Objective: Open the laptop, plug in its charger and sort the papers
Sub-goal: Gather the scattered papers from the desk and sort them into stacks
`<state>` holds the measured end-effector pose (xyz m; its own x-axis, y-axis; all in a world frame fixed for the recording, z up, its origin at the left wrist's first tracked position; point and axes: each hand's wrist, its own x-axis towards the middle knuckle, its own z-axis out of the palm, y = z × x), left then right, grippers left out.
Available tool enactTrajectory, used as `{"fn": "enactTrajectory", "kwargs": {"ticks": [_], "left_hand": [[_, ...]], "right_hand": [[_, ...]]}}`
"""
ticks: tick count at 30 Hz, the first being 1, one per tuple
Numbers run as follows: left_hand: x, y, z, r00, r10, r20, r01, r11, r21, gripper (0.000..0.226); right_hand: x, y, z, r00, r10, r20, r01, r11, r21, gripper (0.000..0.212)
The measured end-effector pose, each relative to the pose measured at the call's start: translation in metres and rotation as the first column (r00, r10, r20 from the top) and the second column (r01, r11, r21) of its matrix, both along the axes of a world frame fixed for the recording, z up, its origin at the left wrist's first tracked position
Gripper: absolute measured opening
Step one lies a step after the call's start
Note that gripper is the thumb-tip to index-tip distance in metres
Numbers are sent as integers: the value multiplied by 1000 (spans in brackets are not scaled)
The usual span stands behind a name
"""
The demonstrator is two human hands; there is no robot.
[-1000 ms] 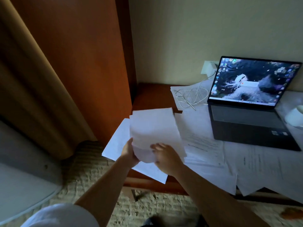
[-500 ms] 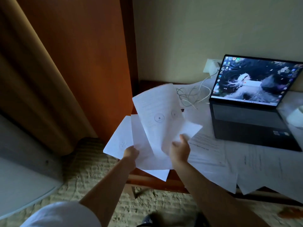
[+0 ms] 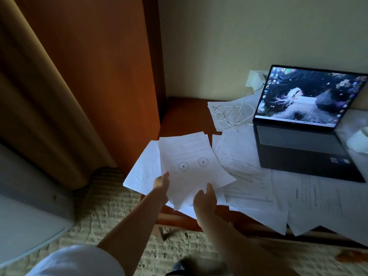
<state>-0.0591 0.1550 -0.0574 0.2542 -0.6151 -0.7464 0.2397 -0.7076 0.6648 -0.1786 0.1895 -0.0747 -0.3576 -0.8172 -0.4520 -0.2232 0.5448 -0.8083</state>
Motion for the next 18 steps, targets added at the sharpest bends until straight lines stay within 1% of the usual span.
{"fn": "enactTrajectory", "kwargs": {"ticks": [3, 5, 7, 9, 11, 13, 18], "left_hand": [[-2, 0, 0, 999, -32, 16, 32, 999, -2, 34], [-1, 1, 0, 999, -45, 7, 45, 999, -10, 38], [0, 2, -2, 999, -35, -19, 34, 999, -20, 45], [1, 3, -4, 999, 5, -49, -6, 1000, -21, 44], [0, 4, -4, 997, 27, -75, -28, 999, -17, 39], [-2, 6, -1, 996, 36, -85, -37, 999, -17, 34], [-2, 6, -2, 997, 42, -72, -43, 999, -18, 40]], "right_hand": [[5, 2, 3, 993, -79, 91, 79, 997, -3, 53], [3, -1, 4, 982, -128, 140, 130, 991, -4, 55], [-2, -8, 5, 970, -188, 157, 190, 982, 1, 58], [-5, -14, 7, 951, -247, 188, 246, 969, 27, 61], [-3, -15, 11, 952, -238, 193, 237, 971, 25, 60], [3, -9, 15, 965, -188, 183, 187, 982, 26, 59], [15, 5, 12, 972, -127, 199, 122, 992, 36, 62]]}}
